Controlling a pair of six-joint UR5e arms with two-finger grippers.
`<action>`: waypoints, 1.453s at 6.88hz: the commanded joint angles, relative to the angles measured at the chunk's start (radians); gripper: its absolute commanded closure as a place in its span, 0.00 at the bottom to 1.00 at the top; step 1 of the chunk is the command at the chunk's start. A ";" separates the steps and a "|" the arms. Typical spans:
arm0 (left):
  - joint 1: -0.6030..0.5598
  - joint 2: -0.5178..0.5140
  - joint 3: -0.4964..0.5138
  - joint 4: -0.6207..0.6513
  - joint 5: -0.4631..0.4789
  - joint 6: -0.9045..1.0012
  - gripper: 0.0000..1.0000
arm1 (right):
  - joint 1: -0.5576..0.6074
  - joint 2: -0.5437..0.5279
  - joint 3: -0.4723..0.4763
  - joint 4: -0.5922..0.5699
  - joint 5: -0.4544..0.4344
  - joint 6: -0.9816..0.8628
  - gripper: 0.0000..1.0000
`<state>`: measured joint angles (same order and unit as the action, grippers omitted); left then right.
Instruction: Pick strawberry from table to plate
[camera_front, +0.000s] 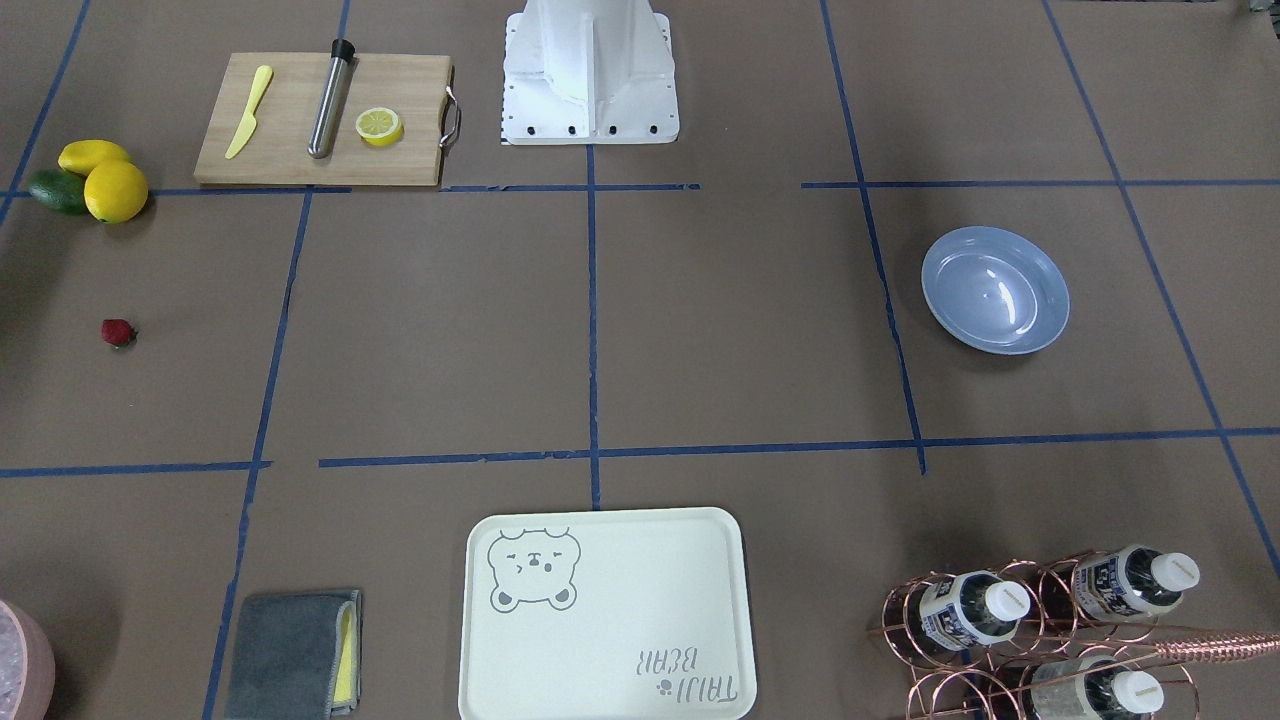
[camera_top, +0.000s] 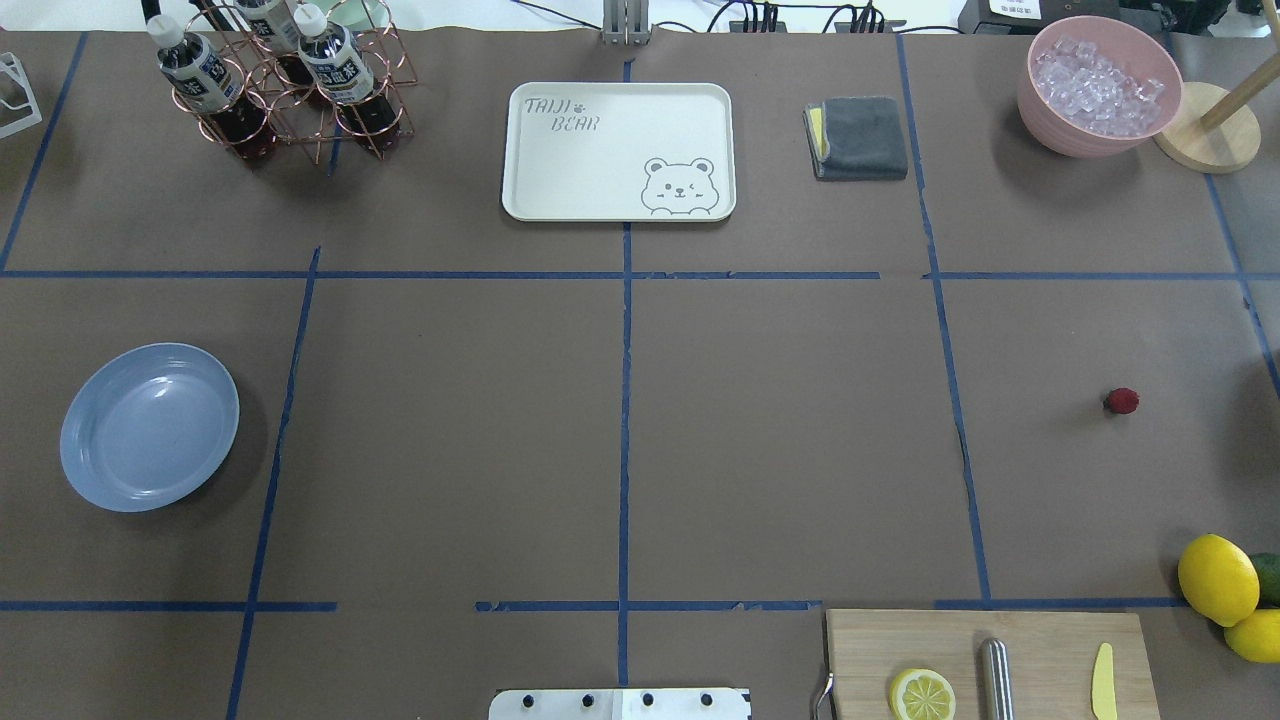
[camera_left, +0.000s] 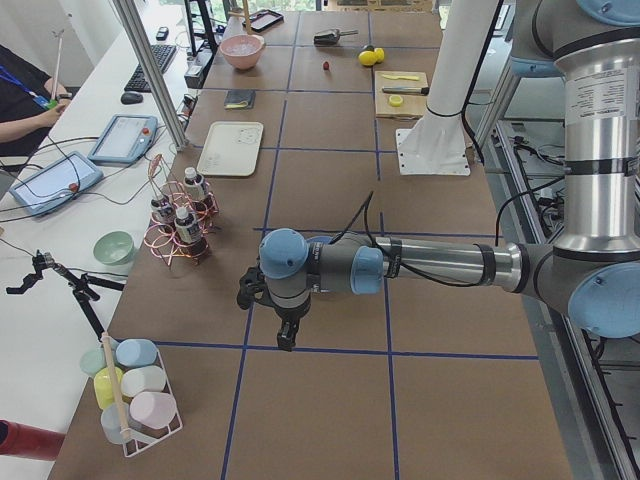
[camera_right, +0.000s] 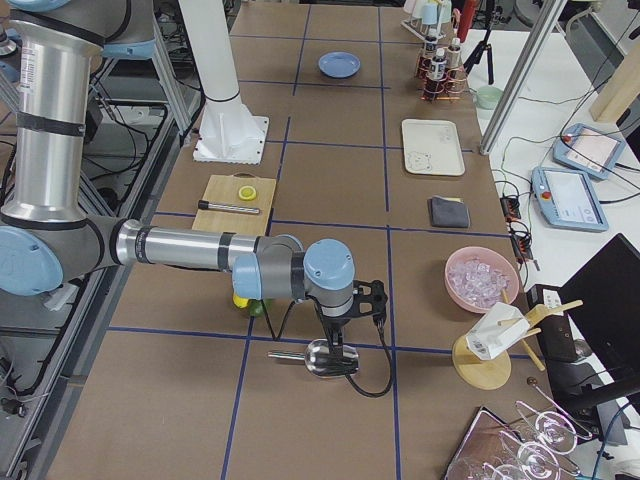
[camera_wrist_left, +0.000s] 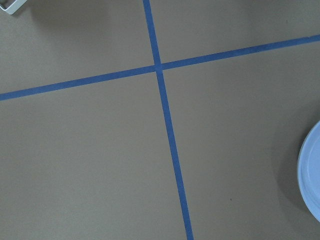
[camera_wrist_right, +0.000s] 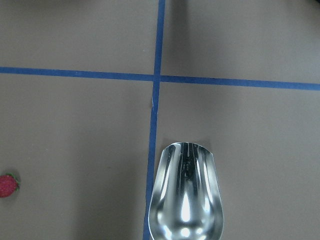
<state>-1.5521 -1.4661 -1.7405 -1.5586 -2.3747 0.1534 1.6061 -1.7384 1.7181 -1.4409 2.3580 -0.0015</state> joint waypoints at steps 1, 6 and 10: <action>0.003 -0.016 -0.036 -0.003 -0.004 0.001 0.00 | -0.001 0.029 0.073 0.000 -0.005 0.009 0.00; 0.007 -0.140 0.073 -0.544 0.000 -0.192 0.00 | -0.002 0.056 0.090 -0.001 0.001 0.112 0.00; 0.249 0.002 0.113 -0.845 0.032 -0.400 0.00 | -0.006 0.054 0.086 0.087 0.011 0.115 0.00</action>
<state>-1.4006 -1.5080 -1.6346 -2.3480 -2.3690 -0.1617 1.6025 -1.6834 1.8089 -1.4181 2.3702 0.1074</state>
